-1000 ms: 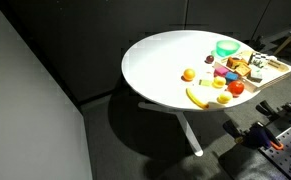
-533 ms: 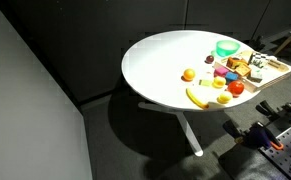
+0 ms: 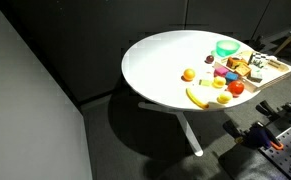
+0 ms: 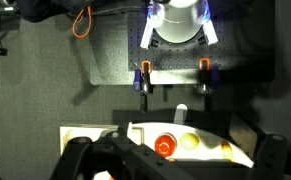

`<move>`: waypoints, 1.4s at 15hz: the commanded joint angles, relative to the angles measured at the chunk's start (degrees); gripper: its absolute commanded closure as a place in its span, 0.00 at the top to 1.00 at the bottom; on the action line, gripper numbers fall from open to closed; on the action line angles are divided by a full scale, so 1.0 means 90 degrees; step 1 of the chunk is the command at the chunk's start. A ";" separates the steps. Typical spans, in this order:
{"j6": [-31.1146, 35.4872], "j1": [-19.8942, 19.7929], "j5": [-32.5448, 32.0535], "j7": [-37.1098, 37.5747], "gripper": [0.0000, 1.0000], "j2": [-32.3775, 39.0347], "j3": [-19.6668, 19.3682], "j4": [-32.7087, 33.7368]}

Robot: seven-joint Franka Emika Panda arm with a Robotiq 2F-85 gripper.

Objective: Put the plastic lemon on the grey block in the crate

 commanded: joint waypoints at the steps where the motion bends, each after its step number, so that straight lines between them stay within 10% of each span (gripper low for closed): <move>1: -0.0016 0.0112 -0.0031 0.0064 1.00 0.0015 -0.0072 0.0013; 21: 0.0084 0.0118 -0.0045 0.0066 1.00 0.0092 -0.0073 0.0010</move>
